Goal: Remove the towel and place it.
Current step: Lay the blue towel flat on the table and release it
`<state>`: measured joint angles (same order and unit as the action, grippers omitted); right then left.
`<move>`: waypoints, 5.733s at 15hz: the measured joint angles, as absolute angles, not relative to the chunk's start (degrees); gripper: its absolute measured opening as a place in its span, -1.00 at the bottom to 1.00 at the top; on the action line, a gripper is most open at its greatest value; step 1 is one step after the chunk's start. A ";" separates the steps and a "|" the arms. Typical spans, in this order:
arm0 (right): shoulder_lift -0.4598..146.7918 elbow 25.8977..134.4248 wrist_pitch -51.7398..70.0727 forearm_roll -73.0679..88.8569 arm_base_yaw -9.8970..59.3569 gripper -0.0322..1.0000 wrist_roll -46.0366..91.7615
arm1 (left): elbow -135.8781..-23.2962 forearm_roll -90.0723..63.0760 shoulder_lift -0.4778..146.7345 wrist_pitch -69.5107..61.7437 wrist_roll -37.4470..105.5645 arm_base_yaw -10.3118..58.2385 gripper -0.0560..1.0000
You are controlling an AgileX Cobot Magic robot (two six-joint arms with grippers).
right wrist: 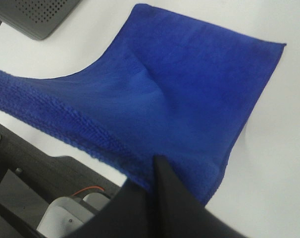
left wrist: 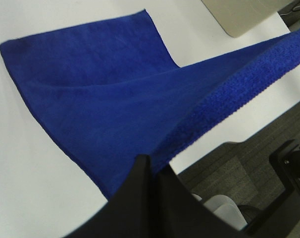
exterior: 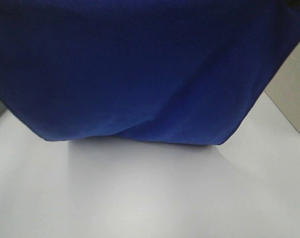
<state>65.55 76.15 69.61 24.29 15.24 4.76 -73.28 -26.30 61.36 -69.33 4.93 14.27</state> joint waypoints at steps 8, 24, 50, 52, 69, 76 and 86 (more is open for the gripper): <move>58.90 51.34 69.44 29.91 15.24 -0.91 3.90 | -45.61 -31.63 53.57 -68.58 4.58 14.27 -0.89; 85.37 33.98 66.92 34.21 15.18 -0.91 11.92 | -33.58 -33.80 78.84 -66.41 15.76 14.09 -0.89; 106.51 34.15 58.84 33.63 14.95 -0.22 20.51 | -36.67 -33.86 101.18 -56.61 19.54 20.40 -0.10; 106.51 34.15 60.91 33.86 14.95 0.29 20.51 | -36.67 -34.72 101.13 -57.01 19.54 20.40 0.26; 108.00 83.77 69.39 30.37 2.23 0.36 16.39 | -71.79 -20.91 101.99 -63.31 14.78 12.66 0.30; 119.86 106.11 69.44 24.75 0.52 0.80 11.97 | -88.52 -12.15 114.13 -62.62 7.96 8.71 0.52; 136.94 117.40 69.44 24.64 1.15 0.82 11.97 | -103.82 -13.52 132.01 -56.95 7.45 8.71 0.53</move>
<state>136.94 117.40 69.44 24.64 1.15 11.97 -103.82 -13.52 132.01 -56.95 7.45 8.71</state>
